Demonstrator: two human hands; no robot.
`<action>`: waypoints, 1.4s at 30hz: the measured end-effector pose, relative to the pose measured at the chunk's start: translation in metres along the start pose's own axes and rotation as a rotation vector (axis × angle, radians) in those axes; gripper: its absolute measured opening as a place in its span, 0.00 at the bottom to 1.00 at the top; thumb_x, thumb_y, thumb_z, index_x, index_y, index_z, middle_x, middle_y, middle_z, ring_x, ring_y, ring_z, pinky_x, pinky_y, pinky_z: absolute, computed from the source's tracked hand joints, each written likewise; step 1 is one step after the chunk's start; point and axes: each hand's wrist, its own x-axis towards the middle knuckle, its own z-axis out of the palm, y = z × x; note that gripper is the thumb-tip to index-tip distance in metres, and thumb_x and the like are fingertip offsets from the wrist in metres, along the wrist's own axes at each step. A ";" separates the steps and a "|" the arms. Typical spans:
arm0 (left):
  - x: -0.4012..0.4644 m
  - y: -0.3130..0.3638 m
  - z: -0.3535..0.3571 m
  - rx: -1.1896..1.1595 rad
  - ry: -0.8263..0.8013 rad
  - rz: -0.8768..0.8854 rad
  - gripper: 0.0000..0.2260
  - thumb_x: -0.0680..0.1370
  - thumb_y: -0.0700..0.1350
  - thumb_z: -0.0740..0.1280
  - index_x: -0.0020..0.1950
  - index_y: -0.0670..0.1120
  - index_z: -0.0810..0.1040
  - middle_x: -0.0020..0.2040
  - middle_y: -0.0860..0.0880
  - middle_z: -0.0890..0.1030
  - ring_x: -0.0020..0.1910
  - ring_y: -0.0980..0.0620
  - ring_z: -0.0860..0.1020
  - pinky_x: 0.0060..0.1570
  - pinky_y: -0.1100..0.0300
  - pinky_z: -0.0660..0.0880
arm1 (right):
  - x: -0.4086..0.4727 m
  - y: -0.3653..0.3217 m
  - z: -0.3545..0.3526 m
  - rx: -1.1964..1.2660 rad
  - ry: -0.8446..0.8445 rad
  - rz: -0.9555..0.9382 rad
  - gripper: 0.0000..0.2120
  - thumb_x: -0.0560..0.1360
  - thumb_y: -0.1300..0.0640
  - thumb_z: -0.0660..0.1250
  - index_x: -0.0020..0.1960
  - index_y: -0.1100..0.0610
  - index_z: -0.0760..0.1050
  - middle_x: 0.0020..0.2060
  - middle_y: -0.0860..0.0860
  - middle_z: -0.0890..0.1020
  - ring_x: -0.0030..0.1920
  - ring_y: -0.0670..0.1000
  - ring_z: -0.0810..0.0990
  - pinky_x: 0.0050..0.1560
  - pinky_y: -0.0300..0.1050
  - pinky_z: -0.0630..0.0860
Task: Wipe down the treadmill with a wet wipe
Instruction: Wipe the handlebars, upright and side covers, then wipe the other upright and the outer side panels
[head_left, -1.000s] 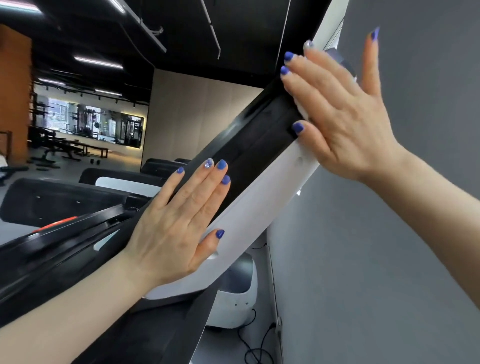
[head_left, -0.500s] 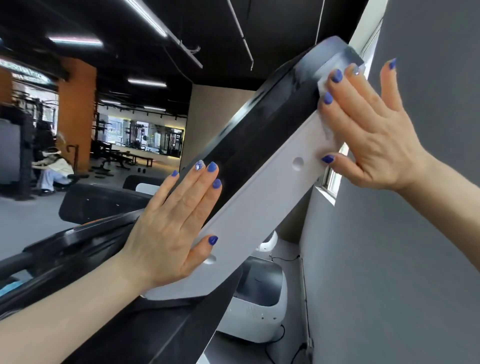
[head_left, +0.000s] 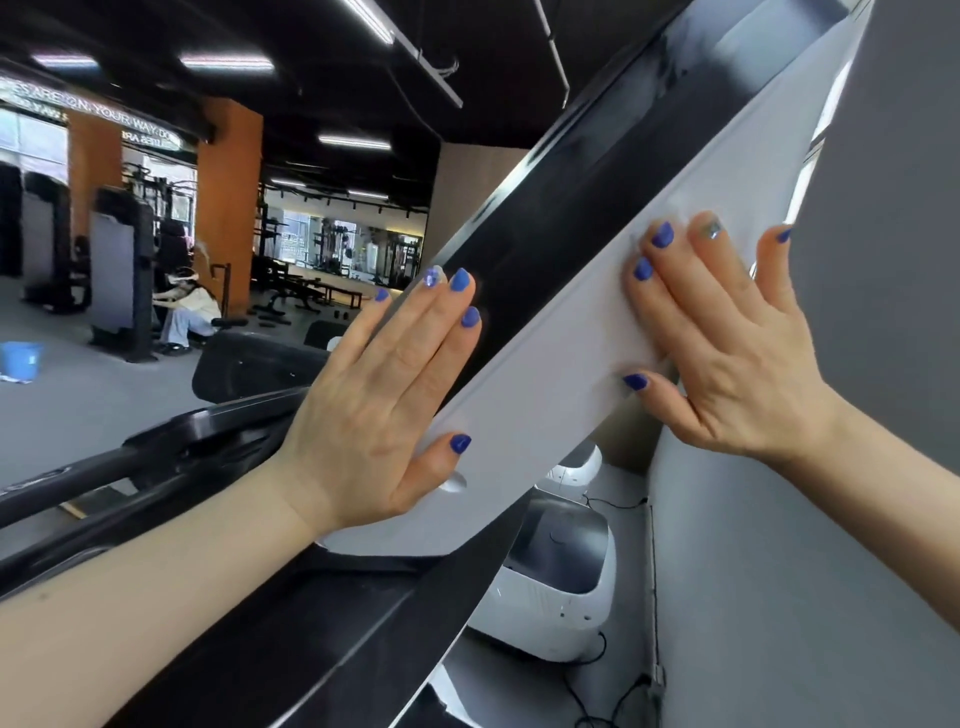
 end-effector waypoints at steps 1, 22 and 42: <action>0.001 0.000 0.000 -0.001 -0.003 -0.002 0.29 0.85 0.55 0.49 0.79 0.37 0.54 0.81 0.45 0.51 0.81 0.43 0.51 0.79 0.42 0.52 | -0.001 -0.003 0.000 0.000 0.009 -0.007 0.29 0.84 0.51 0.52 0.82 0.60 0.51 0.77 0.57 0.58 0.79 0.59 0.56 0.78 0.58 0.42; -0.116 -0.077 -0.137 -0.510 -0.450 -0.137 0.23 0.83 0.50 0.58 0.77 0.44 0.69 0.76 0.50 0.69 0.80 0.53 0.59 0.79 0.50 0.55 | 0.118 -0.229 -0.071 0.357 -0.286 0.363 0.23 0.70 0.82 0.67 0.63 0.69 0.74 0.67 0.68 0.73 0.69 0.58 0.75 0.72 0.67 0.66; -0.231 -0.245 -0.213 -1.049 -0.587 -0.897 0.06 0.78 0.45 0.71 0.54 0.55 0.84 0.49 0.60 0.86 0.57 0.63 0.80 0.56 0.68 0.73 | 0.285 -0.367 0.064 0.742 -0.462 0.279 0.16 0.73 0.74 0.64 0.57 0.64 0.82 0.64 0.67 0.73 0.47 0.59 0.78 0.76 0.62 0.58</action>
